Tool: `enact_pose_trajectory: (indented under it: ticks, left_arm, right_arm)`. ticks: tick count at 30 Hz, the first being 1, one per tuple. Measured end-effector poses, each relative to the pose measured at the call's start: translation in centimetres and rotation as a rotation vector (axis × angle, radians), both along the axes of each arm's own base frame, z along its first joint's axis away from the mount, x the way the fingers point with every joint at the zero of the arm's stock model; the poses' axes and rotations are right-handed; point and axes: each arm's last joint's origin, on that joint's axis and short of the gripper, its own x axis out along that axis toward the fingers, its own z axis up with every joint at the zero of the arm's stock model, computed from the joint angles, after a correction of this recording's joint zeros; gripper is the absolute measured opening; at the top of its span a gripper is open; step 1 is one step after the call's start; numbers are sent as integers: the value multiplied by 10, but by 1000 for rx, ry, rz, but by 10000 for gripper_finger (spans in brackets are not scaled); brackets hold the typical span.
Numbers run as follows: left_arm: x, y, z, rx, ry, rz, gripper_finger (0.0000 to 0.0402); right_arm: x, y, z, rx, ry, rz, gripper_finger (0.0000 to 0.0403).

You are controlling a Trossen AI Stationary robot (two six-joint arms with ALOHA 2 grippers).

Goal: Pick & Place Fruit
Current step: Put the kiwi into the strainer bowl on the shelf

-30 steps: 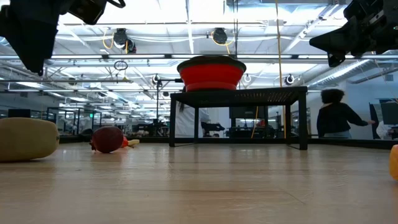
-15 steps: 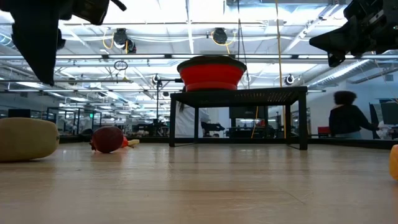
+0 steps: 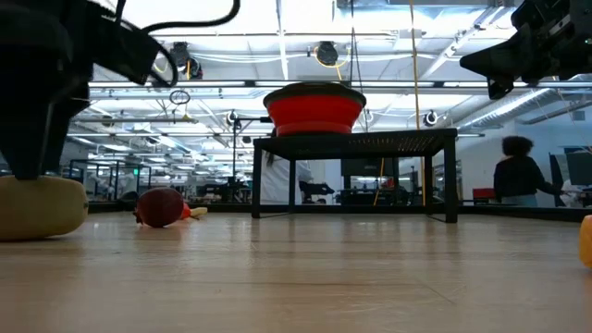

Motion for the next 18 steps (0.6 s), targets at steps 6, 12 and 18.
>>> enact_pose_trajectory:
  ticks: [6, 12, 18]
  left_arm:
    - [-1, 1, -3, 1, 14, -7, 356]
    - [-6, 1, -20, -73, 25, 12, 356]
    - [-10, 4, -35, -80, 14, 14, 356]
  right_arm:
    - [0, 0, 0, -1, 0, 0, 0]
    - [0, 0, 0, -1, 0, 0, 0]
    - [0, 0, 0, 1, 0, 0, 0]
